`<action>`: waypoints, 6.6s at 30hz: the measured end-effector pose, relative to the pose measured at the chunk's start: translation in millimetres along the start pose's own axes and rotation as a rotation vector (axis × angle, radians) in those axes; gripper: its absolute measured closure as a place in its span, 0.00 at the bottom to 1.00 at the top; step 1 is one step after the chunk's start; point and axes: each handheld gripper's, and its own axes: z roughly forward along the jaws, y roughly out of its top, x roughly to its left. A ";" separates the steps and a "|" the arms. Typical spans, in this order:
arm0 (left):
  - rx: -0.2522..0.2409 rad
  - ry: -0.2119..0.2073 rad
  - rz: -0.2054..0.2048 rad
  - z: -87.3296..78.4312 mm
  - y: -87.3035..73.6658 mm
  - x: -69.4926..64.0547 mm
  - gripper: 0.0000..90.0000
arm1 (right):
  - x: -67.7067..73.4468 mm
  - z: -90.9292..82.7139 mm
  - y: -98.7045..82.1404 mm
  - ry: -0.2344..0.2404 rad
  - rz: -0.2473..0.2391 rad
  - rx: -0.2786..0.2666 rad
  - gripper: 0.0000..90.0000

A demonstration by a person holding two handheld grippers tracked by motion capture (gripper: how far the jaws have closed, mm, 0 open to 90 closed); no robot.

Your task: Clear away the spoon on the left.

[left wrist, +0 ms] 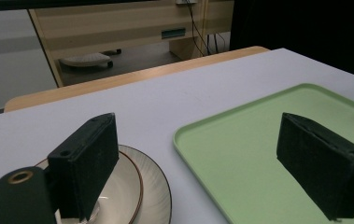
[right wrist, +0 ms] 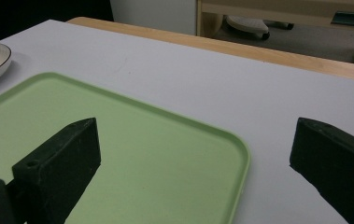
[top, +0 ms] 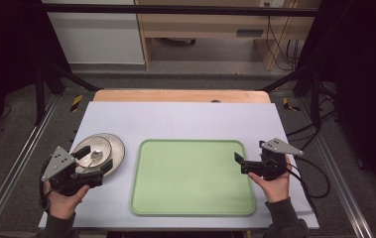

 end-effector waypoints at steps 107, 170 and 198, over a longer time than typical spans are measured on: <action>0.233 0.197 0.124 -19.1 -51.5 25.8 0.94 | 4.3 5.9 -2.1 0.005 -0.016 0.039 0.02; 0.160 0.230 0.127 -33.5 -38.9 21.4 0.99 | 2.5 4.3 -1.4 0.009 -0.022 0.046 0.02; 0.070 0.263 0.114 -49.8 -29.9 21.7 0.99 | 3.3 5.5 -1.4 0.006 -0.024 0.054 0.02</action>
